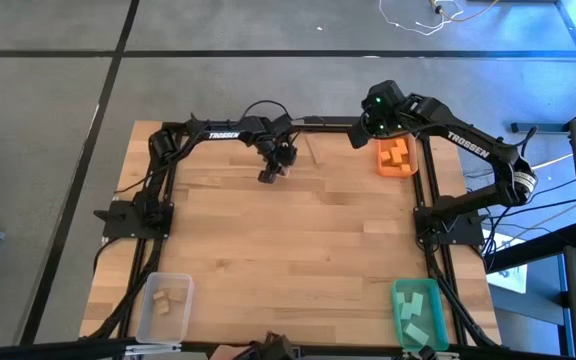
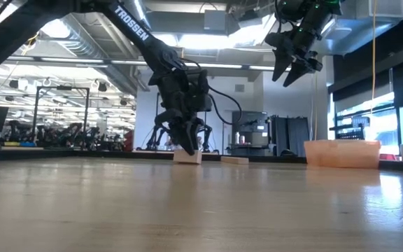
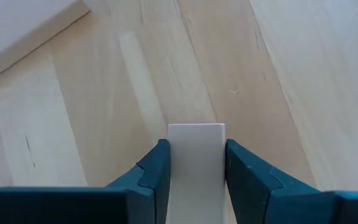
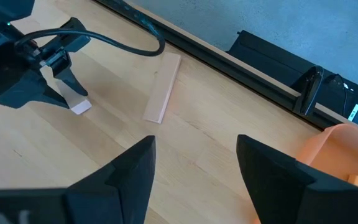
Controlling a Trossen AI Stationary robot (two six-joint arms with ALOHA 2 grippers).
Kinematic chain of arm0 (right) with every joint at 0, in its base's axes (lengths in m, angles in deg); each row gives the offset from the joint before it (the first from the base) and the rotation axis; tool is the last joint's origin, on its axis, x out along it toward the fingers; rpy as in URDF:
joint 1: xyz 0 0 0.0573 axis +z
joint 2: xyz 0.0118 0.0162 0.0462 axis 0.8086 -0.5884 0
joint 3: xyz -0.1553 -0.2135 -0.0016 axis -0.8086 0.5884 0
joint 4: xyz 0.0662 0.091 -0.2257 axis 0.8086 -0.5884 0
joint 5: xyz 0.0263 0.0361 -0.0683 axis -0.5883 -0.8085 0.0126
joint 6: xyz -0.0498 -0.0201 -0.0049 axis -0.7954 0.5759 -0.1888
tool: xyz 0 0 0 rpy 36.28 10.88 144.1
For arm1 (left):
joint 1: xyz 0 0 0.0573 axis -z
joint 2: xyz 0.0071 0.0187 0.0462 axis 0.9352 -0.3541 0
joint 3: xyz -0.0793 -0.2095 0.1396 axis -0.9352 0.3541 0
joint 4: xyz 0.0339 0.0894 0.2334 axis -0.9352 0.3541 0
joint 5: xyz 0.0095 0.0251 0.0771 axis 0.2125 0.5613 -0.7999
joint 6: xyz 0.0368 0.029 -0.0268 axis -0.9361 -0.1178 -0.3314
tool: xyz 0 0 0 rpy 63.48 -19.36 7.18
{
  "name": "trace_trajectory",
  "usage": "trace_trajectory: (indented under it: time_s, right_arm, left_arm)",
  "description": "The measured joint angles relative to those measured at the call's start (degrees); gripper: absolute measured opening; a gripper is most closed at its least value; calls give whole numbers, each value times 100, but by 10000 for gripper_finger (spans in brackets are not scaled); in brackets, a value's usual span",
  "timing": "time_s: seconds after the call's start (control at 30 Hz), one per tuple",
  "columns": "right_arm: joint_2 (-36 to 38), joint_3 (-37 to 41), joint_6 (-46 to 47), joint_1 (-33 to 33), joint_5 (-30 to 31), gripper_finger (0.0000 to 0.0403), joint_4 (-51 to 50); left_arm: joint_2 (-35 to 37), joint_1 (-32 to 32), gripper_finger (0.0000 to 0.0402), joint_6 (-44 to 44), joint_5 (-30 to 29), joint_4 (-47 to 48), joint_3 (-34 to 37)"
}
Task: Sort & place blocks by color
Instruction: Put the brown block into the transparent bin
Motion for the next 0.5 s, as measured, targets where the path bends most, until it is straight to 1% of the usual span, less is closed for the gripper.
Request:
trace_trajectory:
  time_s: [0.23, 0.33, 0.5]
  right_arm:
    - [-2, 2, 5, 0, 1, 223, 2]
    - [0, 2, -17, 0, -3, 223, 0]
    - [-2, 2, -641, 0, -315, 223, 0]
  left_arm:
    - [176, 145, 116, -2, -340, 108, 24]
    - [300, 139, 116, 47, -354, 237, 35]
    - [445, 52, 116, 460, -310, 397, 29]
